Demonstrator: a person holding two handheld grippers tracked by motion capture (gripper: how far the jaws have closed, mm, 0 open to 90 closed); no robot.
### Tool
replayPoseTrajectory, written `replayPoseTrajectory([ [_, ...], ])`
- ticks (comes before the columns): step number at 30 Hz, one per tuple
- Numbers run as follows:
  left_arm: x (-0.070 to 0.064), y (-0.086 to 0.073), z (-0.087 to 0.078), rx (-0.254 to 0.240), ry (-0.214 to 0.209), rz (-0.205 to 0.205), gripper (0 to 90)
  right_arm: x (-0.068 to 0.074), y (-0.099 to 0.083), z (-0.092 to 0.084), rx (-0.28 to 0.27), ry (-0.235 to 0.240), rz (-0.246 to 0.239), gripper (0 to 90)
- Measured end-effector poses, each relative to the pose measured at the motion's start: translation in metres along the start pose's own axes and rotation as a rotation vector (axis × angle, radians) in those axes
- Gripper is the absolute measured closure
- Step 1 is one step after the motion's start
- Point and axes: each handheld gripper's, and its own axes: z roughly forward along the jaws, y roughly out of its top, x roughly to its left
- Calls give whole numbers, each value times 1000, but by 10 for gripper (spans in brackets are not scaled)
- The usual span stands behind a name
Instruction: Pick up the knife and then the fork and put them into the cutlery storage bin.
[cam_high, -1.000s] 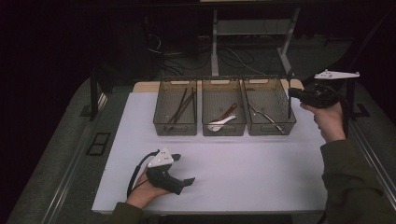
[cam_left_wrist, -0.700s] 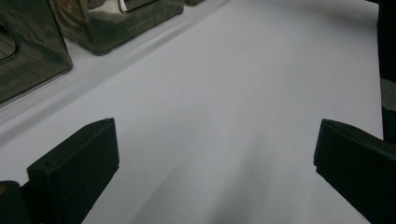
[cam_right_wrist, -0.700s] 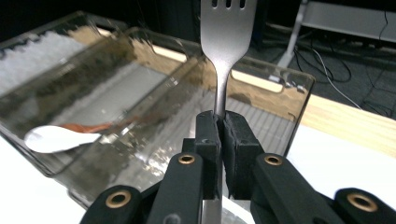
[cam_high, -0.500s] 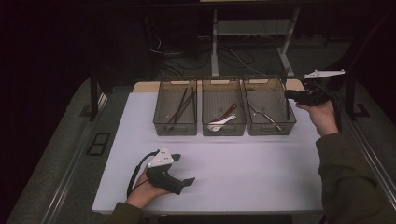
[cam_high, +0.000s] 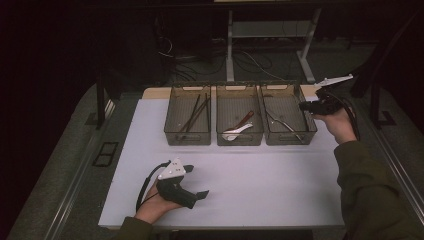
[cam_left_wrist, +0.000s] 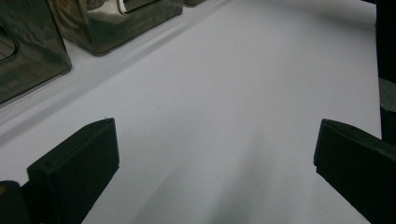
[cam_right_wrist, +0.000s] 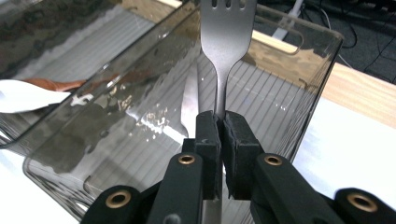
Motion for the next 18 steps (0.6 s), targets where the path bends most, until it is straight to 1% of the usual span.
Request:
replayPoseTrajectory([
  [4, 0, 0, 0, -1, 0, -1, 0, 1, 1, 6, 46, 1, -5, 844],
  [5, 0, 0, 0, -1, -1, -1, 0, 1, 1, 7, 56, -1, -14, 845],
  [12, 0, 0, 0, -2, -2, -1, 0, 4, 5, 15, 127, 5, -31, 845],
  [14, 0, 0, 0, 0, -2, -1, 0, 4, 4, 17, 146, 14, -26, 845],
  [18, 0, 0, 0, 1, -2, -1, 0, 5, 4, 25, 190, 21, -31, 844],
])
